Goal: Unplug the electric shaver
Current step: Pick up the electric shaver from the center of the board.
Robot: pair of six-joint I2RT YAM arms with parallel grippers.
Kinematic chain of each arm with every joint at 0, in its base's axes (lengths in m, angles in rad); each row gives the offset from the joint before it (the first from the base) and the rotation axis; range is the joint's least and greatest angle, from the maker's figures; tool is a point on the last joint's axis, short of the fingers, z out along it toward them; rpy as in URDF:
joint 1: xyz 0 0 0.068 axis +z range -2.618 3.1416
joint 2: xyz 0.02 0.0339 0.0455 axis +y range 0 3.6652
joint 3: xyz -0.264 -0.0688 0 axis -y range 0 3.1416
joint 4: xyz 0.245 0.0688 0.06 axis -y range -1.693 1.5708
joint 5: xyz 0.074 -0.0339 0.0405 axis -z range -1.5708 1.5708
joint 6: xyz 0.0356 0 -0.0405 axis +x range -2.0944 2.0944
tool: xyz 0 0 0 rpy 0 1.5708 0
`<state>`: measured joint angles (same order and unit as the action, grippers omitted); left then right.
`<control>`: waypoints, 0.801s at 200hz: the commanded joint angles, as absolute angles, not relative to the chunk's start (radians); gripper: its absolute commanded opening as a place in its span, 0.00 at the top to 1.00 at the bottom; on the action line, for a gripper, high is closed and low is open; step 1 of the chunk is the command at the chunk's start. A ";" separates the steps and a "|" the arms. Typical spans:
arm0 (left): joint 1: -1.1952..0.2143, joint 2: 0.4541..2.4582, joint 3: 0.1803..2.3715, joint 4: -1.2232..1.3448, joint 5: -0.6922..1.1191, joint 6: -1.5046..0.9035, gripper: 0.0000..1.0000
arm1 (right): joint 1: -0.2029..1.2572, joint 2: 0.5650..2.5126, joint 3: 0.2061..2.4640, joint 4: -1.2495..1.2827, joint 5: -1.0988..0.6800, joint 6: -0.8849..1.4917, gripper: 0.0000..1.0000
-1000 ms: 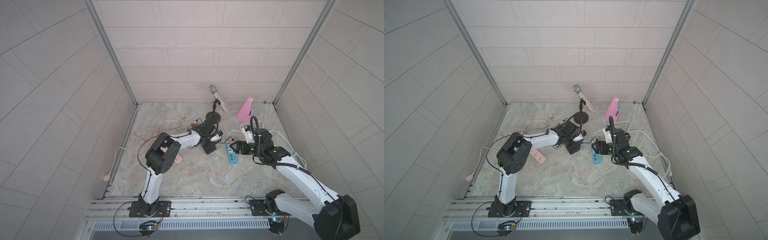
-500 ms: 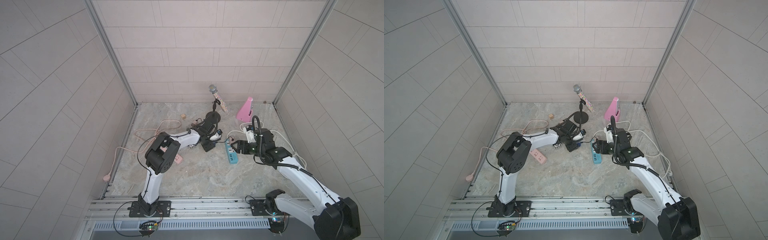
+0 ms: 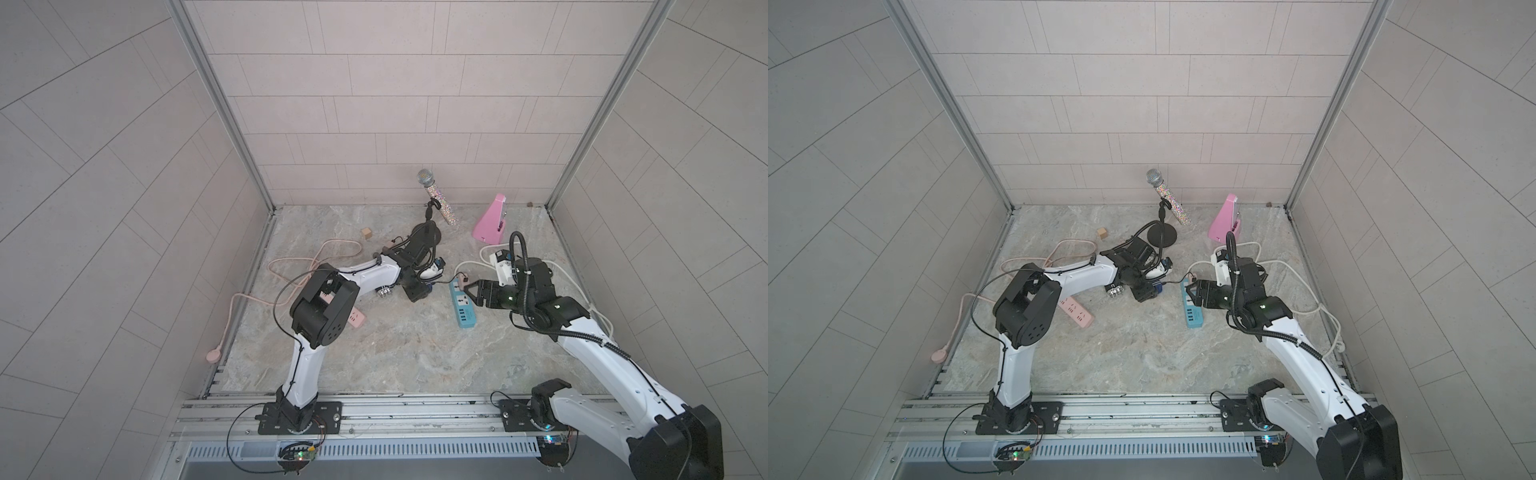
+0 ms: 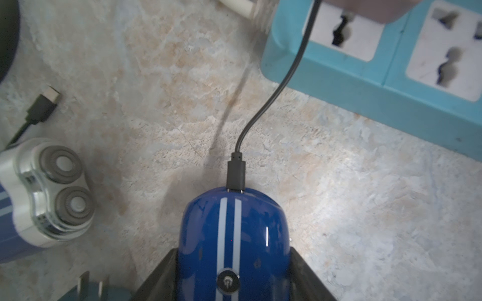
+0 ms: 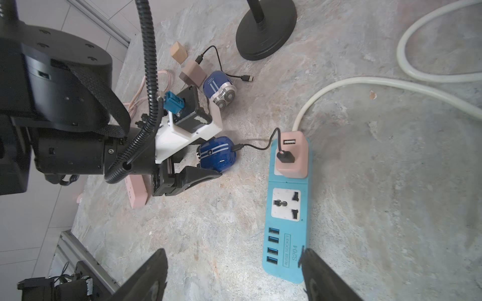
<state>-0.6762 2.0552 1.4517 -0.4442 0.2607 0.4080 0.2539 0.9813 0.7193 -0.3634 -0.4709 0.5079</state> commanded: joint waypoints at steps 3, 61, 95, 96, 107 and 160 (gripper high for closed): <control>-0.675 1.974 1.504 -0.497 0.354 0.400 0.49 | 0.249 0.961 0.698 -0.353 -0.526 0.538 0.20; -0.680 1.878 1.486 -0.502 0.462 0.349 0.49 | 0.252 0.936 0.595 -0.198 -0.628 0.689 0.31; -0.681 1.829 1.450 -0.478 0.524 0.323 0.49 | 0.267 0.996 0.542 -0.050 -0.714 0.784 0.32; -0.681 1.828 1.449 -0.479 0.525 0.323 0.49 | 0.268 0.997 0.541 -0.045 -0.716 0.785 0.32; -0.683 1.817 1.442 -0.478 0.530 0.322 0.49 | 0.278 1.013 0.530 0.004 -0.728 0.820 0.33; -0.696 1.743 1.382 -0.476 0.521 0.321 0.49 | 0.309 1.060 0.540 0.117 -0.732 0.896 0.34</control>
